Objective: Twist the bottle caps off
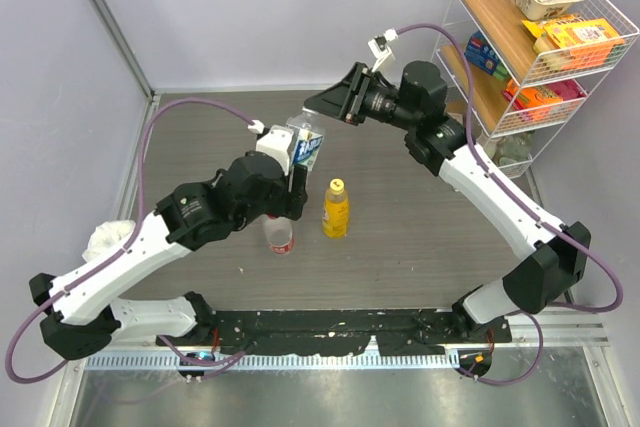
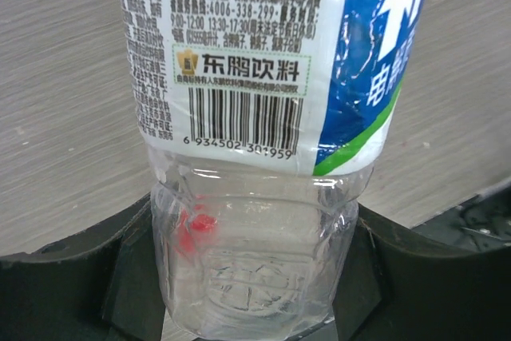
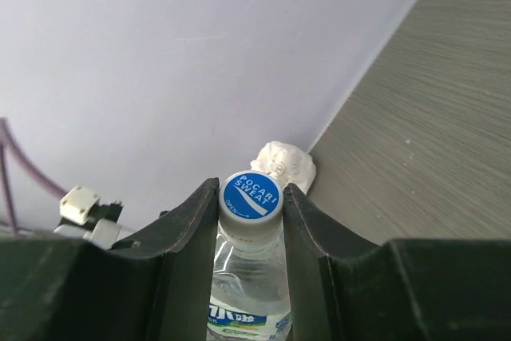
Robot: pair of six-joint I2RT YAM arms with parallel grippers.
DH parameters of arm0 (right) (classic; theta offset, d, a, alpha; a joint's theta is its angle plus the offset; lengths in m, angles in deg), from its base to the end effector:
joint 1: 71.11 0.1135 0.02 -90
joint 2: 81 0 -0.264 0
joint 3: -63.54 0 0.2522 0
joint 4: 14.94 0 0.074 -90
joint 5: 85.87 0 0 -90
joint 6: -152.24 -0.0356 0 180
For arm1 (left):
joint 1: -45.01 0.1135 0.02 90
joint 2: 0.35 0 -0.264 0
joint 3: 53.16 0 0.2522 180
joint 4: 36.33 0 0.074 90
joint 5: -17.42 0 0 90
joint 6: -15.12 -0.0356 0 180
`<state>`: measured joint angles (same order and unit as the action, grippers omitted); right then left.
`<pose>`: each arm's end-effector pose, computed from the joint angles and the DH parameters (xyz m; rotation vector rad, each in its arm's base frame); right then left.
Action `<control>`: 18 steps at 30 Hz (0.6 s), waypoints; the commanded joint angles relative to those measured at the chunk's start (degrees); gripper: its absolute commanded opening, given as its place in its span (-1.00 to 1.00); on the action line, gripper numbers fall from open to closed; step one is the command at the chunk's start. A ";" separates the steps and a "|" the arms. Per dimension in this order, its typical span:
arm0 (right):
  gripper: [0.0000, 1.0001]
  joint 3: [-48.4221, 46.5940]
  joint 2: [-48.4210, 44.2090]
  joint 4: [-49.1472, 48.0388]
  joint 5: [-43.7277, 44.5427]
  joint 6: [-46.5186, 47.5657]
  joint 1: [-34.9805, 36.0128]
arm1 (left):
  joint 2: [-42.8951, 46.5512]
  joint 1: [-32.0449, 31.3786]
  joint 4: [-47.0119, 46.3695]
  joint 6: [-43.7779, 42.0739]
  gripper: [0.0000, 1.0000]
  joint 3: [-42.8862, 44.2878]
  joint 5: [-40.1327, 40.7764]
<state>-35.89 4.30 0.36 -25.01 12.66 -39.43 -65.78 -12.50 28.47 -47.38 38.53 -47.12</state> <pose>0.2871 0.1975 0.4360 -0.1681 1.7993 1.4628 0.1308 -0.1769 0.3990 0.3346 2.1634 -0.3462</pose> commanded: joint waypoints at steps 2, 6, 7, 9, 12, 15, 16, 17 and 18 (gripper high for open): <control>-0.97 2.08 -5.31 -16.38 -8.20 -3.15 -1.62 | 3.90 -0.40 -9.47 0.62 -1.00 -2.08 -11.99; -0.97 3.31 -6.81 -20.07 -11.01 -2.45 -1.97 | 5.57 -0.32 -12.63 1.06 -1.00 -3.40 -16.48; -0.97 3.84 -7.42 -21.39 -12.41 -2.97 -2.06 | 5.84 -0.40 -13.68 0.97 -1.00 -3.66 -17.71; -0.97 5.85 -8.39 -26.31 -14.52 -4.81 -2.24 | 6.71 -0.40 -15.18 1.14 -1.00 -4.28 -19.55; -0.97 6.57 -8.83 -32.73 -16.55 -7.01 -2.50 | 7.59 -0.40 -17.99 1.06 -1.00 -5.59 -22.89; -0.96 6.04 -8.57 -33.36 -17.61 -7.72 -2.68 | 7.95 -0.32 -19.49 1.58 -1.00 -6.04 -24.83; -0.97 6.13 -8.48 -33.44 -17.70 -7.81 -2.68 | 7.95 -0.32 -19.58 1.50 -1.00 -6.04 -24.84; -0.97 6.21 -8.57 -33.71 -17.70 -7.90 -2.68 | 7.86 -0.40 -19.50 1.67 -1.00 -6.04 -24.75; -0.96 6.22 -8.57 -33.71 -17.70 -7.99 -2.76 | 7.95 -0.32 -19.41 1.59 -1.00 -6.12 -24.58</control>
<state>-28.92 -2.26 -25.93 -39.72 6.96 -42.47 -57.59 -12.50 11.64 -45.39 33.29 -66.69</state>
